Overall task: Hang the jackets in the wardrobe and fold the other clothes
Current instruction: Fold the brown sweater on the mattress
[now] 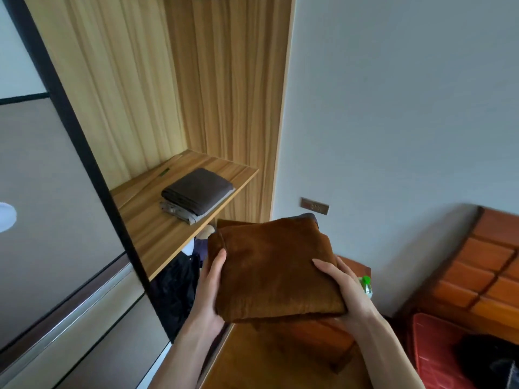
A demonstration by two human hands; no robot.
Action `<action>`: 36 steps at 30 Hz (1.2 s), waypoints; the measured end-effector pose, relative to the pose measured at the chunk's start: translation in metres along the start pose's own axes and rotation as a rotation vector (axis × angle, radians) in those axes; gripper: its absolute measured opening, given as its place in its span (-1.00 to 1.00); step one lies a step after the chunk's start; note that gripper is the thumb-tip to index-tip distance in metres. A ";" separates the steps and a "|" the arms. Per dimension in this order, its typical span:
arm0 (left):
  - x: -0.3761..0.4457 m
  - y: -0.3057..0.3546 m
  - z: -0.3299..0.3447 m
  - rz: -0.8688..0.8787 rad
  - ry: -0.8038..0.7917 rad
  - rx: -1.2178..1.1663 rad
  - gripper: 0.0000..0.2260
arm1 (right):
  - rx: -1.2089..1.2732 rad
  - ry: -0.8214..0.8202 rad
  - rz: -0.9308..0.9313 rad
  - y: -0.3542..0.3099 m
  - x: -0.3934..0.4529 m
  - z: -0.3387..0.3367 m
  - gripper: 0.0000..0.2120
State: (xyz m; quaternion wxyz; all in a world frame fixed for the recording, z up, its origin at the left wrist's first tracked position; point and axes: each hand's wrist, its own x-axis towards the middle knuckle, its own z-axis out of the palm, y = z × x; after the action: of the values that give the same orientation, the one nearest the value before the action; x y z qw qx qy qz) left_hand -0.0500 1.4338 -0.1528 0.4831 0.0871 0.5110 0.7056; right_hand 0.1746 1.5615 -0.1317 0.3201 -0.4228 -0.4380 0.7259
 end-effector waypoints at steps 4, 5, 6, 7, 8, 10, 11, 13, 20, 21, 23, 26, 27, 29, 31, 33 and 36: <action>0.068 0.033 -0.009 0.012 0.078 0.036 -0.30 | -0.052 -0.064 0.004 -0.032 0.069 0.038 -0.46; 0.082 0.042 -0.008 0.009 0.085 0.018 -0.24 | -0.067 -0.084 0.011 -0.039 0.086 0.047 -0.47; 0.097 0.050 -0.008 -0.003 0.081 -0.012 -0.17 | -0.081 -0.101 0.016 -0.045 0.102 0.055 -0.48; 0.111 0.058 -0.007 -0.032 0.082 -0.051 -0.13 | -0.095 -0.116 0.013 -0.051 0.119 0.061 -0.49; 0.124 0.065 -0.006 -0.053 0.077 -0.080 -0.12 | -0.105 -0.129 0.014 -0.054 0.135 0.067 -0.48; 0.146 0.077 -0.004 -0.047 0.066 -0.092 -0.25 | -0.113 -0.158 0.012 -0.061 0.165 0.076 -0.45; 0.155 0.082 -0.001 -0.037 0.065 -0.090 -0.34 | -0.115 -0.172 0.011 -0.064 0.178 0.080 -0.46; 0.171 0.089 0.003 -0.022 0.056 -0.110 -0.41 | -0.127 -0.205 0.013 -0.072 0.203 0.089 -0.52; 0.228 0.111 0.000 0.121 0.311 -0.140 -0.33 | -0.152 -0.349 0.069 -0.097 0.294 0.128 -0.54; 0.234 0.116 0.000 0.151 0.348 -0.143 -0.39 | -0.142 -0.377 0.082 -0.099 0.308 0.137 -0.56; 0.245 0.128 0.003 0.211 0.401 -0.147 -0.50 | -0.119 -0.440 0.095 -0.100 0.337 0.154 -0.60; 0.264 0.140 0.008 0.260 0.507 -0.142 -0.52 | -0.139 -0.521 0.110 -0.100 0.382 0.177 -0.64; 0.272 0.142 0.008 0.269 0.541 -0.149 -0.51 | -0.152 -0.541 0.125 -0.101 0.399 0.184 -0.62; 0.286 0.143 0.009 0.294 0.594 -0.181 -0.49 | -0.181 -0.574 0.171 -0.101 0.432 0.198 -0.47; 0.302 0.143 0.008 0.327 0.648 -0.195 -0.48 | -0.215 -0.615 0.198 -0.102 0.462 0.212 -0.37; 0.316 0.146 0.009 0.377 0.696 -0.211 -0.51 | -0.252 -0.666 0.212 -0.105 0.484 0.227 -0.42; 0.333 0.154 0.011 0.396 0.746 -0.251 -0.52 | -0.283 -0.735 0.229 -0.110 0.508 0.250 -0.57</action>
State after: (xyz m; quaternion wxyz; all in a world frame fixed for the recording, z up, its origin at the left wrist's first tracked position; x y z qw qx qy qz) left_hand -0.3070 1.6958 -0.1468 0.1281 -0.1366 0.5343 0.8243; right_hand -0.2608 1.9400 -0.1365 -0.0021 -0.2211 -0.5687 0.7923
